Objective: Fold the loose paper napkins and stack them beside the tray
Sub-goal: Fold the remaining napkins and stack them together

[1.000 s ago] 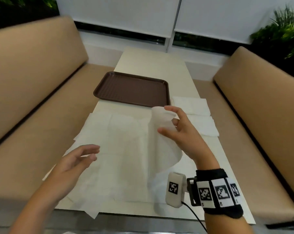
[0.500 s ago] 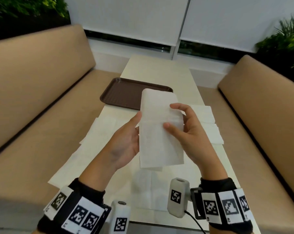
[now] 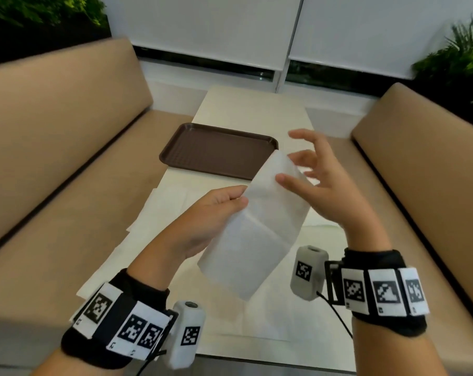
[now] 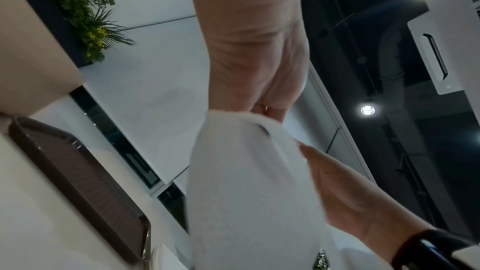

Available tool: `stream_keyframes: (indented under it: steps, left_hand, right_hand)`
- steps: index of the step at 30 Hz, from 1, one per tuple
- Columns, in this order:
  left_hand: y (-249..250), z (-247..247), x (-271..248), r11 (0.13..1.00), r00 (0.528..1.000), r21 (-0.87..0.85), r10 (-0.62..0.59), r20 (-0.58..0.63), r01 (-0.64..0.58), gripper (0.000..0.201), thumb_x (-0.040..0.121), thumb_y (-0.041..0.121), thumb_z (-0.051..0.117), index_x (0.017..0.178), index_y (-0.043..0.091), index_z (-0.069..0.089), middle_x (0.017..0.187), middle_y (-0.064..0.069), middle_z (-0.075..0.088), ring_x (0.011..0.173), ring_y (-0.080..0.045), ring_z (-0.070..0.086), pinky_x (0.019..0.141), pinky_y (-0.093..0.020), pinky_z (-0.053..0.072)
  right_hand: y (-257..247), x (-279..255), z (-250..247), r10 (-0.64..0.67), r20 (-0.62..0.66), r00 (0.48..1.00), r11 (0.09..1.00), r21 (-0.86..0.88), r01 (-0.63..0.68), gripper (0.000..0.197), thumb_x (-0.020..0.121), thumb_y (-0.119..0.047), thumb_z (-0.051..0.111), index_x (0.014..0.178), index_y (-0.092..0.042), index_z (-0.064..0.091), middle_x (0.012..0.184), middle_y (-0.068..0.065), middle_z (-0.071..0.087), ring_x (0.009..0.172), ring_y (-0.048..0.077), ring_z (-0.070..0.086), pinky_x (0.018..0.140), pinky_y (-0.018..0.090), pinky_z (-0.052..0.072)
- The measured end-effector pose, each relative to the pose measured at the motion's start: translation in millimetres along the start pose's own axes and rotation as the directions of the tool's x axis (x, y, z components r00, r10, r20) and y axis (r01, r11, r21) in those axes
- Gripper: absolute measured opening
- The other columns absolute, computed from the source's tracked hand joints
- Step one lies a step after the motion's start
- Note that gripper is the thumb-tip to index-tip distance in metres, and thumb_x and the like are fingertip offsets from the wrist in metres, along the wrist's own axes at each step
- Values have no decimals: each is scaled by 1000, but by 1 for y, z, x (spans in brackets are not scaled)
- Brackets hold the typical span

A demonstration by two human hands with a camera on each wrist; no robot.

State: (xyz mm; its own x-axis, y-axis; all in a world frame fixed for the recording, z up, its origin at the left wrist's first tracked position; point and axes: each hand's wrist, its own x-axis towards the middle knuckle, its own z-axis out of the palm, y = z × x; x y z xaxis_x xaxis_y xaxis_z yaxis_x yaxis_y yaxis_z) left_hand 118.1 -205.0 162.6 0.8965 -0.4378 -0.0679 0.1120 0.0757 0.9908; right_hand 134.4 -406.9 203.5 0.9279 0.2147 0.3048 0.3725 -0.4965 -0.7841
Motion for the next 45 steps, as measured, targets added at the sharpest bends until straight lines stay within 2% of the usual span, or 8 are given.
stream_keyframes:
  steps: [6, 11, 21, 30, 35, 37, 41, 45]
  left_hand:
    - [-9, -9, 4, 995, 993, 17, 93, 70, -95, 57, 94, 6, 53, 131, 49, 42, 117, -6, 67, 103, -31, 66, 91, -48, 53]
    - [-6, -1, 21, 981, 990, 165, 86, 112, -104, 35, 96, 5, 50, 116, 31, 59, 113, -5, 68, 97, -27, 68, 85, -43, 55]
    - [-26, -14, 62, 953, 994, 298, -20, -112, 53, 20, 85, 4, 66, 78, 20, 75, 85, 6, 73, 85, -10, 66, 77, -26, 50]
    - [-74, 35, 174, 994, 965, 28, -95, -244, 105, 44, 85, -8, 61, 125, 9, 59, 117, -12, 59, 100, -24, 58, 74, -23, 50]
    - [-101, 64, 231, 962, 950, 220, -93, -298, 163, 35, 87, -5, 57, 118, 8, 64, 114, -7, 54, 103, -19, 52, 73, -21, 43]
    - [-116, 72, 246, 930, 956, 318, -97, -277, 187, 36, 87, -5, 52, 119, 5, 64, 106, -10, 57, 91, -22, 55, 63, -18, 43]
    - [-147, 83, 265, 814, 954, 505, -193, -229, 286, 35, 92, 7, 47, 125, 9, 60, 132, -8, 56, 123, -26, 48, 102, -28, 40]
    - [-155, 83, 264, 555, 943, 765, -238, -231, 327, 37, 92, 22, 44, 126, 27, 58, 135, -6, 42, 126, -28, 33, 102, -35, 31]
  right_hand:
    - [25, 1, -6, 160, 45, 986, 963, 211, -166, 52, 76, -35, 73, 114, -48, 40, 114, -1, 56, 92, 13, 64, 81, 33, 51]
    - [58, -6, 2, 260, 261, 930, 896, 293, -333, 70, 69, -32, 79, 123, -47, 37, 115, 13, 61, 93, 27, 65, 76, 33, 55]
    - [109, -6, -18, 350, -225, 909, 905, 331, -266, 26, 91, -4, 54, 83, -26, 65, 98, -5, 65, 83, 19, 58, 68, 34, 49]
    - [188, 13, -45, 569, -348, 745, 822, 262, -505, 43, 82, 7, 45, 115, -17, 61, 116, 3, 56, 91, 21, 58, 83, 36, 51]
    - [230, 33, -84, 599, -424, 680, 756, 20, -654, 41, 85, 9, 41, 116, -6, 63, 104, 7, 58, 78, 23, 56, 58, 23, 43]
    - [251, 34, -89, 634, -389, 668, 698, -83, -711, 41, 87, 6, 41, 120, -5, 62, 114, 12, 61, 98, 28, 60, 71, 25, 48]
    - [274, 30, -86, 698, -270, 663, 576, -338, -744, 39, 91, 0, 40, 127, -1, 54, 134, 18, 50, 122, 33, 48, 102, 36, 41]
    - [276, 21, -77, 786, -171, 595, 420, -558, -716, 41, 95, -7, 33, 133, -5, 48, 139, 17, 42, 131, 36, 34, 109, 36, 27]
